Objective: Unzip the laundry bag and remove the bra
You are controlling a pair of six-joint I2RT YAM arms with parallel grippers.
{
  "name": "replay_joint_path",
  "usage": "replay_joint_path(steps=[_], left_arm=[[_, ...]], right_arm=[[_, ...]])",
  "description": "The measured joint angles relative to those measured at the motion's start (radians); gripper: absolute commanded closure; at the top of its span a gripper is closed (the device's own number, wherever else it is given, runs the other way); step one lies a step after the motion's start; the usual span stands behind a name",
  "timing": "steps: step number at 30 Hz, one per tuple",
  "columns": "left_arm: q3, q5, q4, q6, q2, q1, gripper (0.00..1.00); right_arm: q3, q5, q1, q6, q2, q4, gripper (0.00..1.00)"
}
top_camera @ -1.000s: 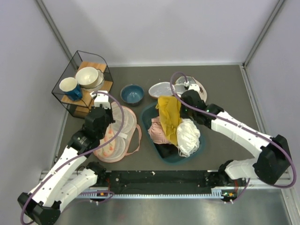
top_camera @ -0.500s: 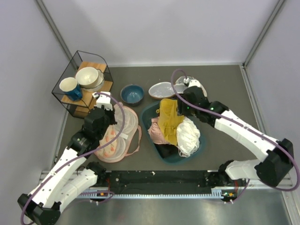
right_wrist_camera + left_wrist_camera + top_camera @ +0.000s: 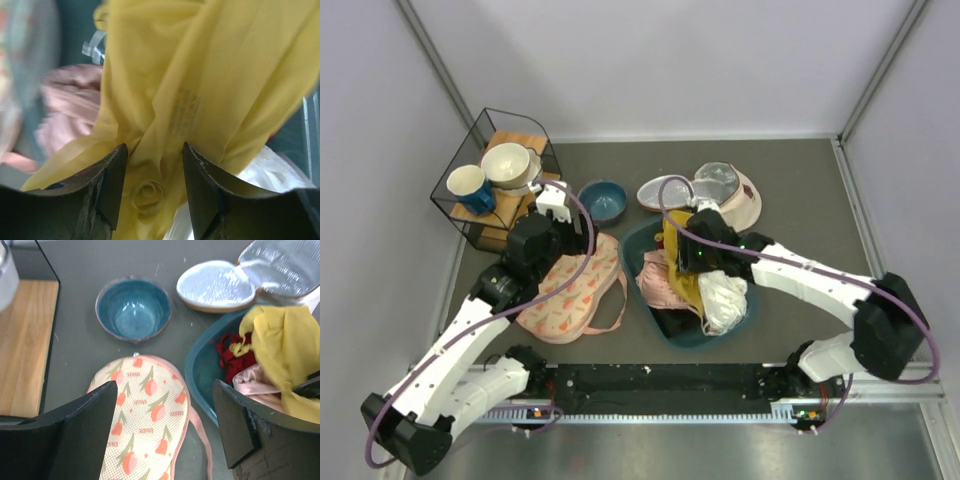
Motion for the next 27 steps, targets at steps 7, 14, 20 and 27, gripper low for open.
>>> replay_joint_path(steps=[7,14,20,27], left_arm=[[0.08,-0.015,-0.014,0.001,-0.073,0.0,0.19],[0.111,-0.093,-0.062,-0.011,-0.136,0.0,0.19],[0.113,-0.16,-0.095,-0.014,-0.153,0.0,0.17],[0.113,-0.18,-0.117,-0.015,-0.15,0.0,0.14]], right_arm=[[-0.064,-0.08,-0.047,-0.006,0.115,0.017,0.55],[0.057,-0.104,-0.047,-0.089,-0.01,-0.076,0.55],[0.146,-0.114,-0.005,-0.118,-0.063,-0.086,0.57],[0.023,-0.18,0.044,-0.107,0.054,-0.083,0.53]])
